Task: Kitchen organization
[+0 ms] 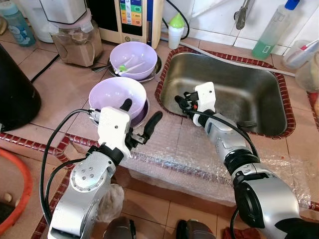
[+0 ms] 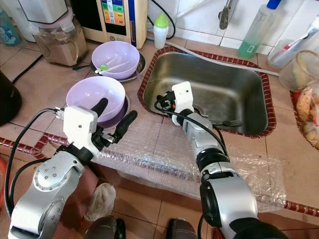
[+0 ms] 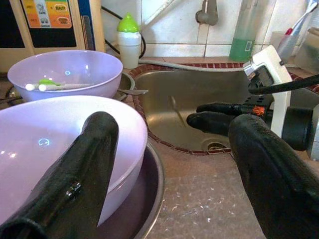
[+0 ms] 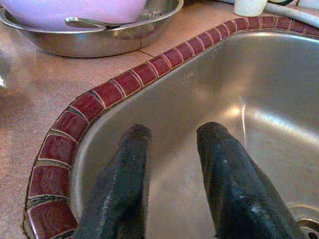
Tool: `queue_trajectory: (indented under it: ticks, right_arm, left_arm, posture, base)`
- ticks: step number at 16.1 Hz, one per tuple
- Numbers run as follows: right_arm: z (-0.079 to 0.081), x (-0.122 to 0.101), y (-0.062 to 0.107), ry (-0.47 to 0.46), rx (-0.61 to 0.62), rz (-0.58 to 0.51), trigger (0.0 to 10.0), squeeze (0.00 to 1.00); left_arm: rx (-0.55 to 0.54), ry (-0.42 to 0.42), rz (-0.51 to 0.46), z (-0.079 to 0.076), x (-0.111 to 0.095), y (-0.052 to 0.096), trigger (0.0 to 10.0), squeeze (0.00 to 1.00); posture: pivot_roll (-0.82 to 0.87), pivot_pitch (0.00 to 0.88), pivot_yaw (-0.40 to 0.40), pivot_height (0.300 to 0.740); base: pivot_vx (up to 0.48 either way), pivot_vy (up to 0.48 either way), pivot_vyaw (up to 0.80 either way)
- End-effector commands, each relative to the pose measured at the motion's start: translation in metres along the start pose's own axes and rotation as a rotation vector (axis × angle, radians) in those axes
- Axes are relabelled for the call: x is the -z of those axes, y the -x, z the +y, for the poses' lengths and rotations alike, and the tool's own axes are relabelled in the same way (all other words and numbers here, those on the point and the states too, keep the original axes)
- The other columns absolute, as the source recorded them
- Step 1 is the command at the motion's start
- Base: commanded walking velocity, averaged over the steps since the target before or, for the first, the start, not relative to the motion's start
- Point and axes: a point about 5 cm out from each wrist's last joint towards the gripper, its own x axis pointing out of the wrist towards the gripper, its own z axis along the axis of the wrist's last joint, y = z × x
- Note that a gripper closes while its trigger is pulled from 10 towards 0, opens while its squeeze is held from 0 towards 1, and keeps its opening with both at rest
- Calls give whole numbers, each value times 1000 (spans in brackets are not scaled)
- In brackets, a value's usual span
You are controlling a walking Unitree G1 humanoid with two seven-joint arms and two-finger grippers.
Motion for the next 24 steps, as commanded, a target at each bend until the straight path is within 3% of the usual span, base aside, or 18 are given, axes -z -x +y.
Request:
queue_trajectory:
  ticks: [1, 5, 7, 10, 11, 13, 15, 17, 18, 19, 20, 22, 24]
  right_arm:
    - [-7, 8, 5, -20, 14, 32, 10000, 1000]
    - [-18, 7, 14, 1, 27, -7, 10000, 1000]
    - [-16, 15, 24, -4, -30, -15, 10000, 1000]
    - [-19, 34, 41, -86, 79, -37, 10000, 1000]
    - [-15, 40, 47, -109, 135, -67, 10000, 1000]
    - [-8, 42, 53, -160, 197, -110, 10000, 1000]
    - [1, 42, 57, -175, 195, -133, 10000, 1000]
    - [18, 41, 59, -100, 117, -136, 10000, 976]
    - [20, 39, 60, -91, 116, -138, 10000, 678]
    - [22, 37, 60, -65, 110, -142, 10000, 0]
    - [22, 35, 60, -72, 116, -147, 10000, 0]
    - [29, 27, 58, -99, 60, -165, 10000, 0]
    - [45, 16, 60, -104, -101, -207, 10000, 0]
  left_arm:
    - [12, -8, 0, -3, -1, -2, 10000, 0]
    - [18, -14, -8, 0, -2, -7, 10000, 0]
    - [-49, -22, -44, 9, -5, -11, 10000, 0]
    - [-203, -15, -99, 35, -11, -14, 10000, 0]
    - [-308, -4, -120, 53, -13, -14, 10000, 0]
    - [-377, -6, -124, 70, -14, -16, 10000, 0]
    - [-437, 4, -107, 82, -10, -18, 10000, 0]
    - [-519, 12, -25, 98, 2, -21, 10000, 0]
    - [-528, 17, 2, 101, 6, -22, 10000, 0]
    - [-560, 47, 63, 107, 13, -24, 10000, 0]
    - [-584, 117, 72, 110, 16, -25, 10000, 0]
    - [-564, 134, 109, 111, 20, -29, 10000, 0]
    - [-541, 169, 165, 110, 24, -33, 10000, 0]
  posture:
    - [147, 153, -36, 740]
    - [120, 129, -18, 740]
    - [99, 105, -22, 740]
    - [83, 81, -14, 740]
    - [73, 66, -12, 740]
    - [65, 54, -5, 740]
    - [48, 48, 5, 740]
    - [41, 46, 9, 740]
    - [41, 46, 9, 740]
    - [36, 40, 15, 740]
    - [36, 38, 16, 740]
    - [39, 34, 17, 740]
    - [38, 31, 19, 740]
  base:
    - [0, 0, 0]
    - [0, 0, 0]
    - [0, 0, 0]
    - [0, 0, 0]
    - [0, 0, 0]
    - [0, 0, 0]
    - [0, 0, 0]
    - [0, 0, 0]
    - [0, 0, 0]
    - [0, 0, 0]
    - [0, 0, 0]
    - [0, 0, 0]
    - [0, 0, 0]
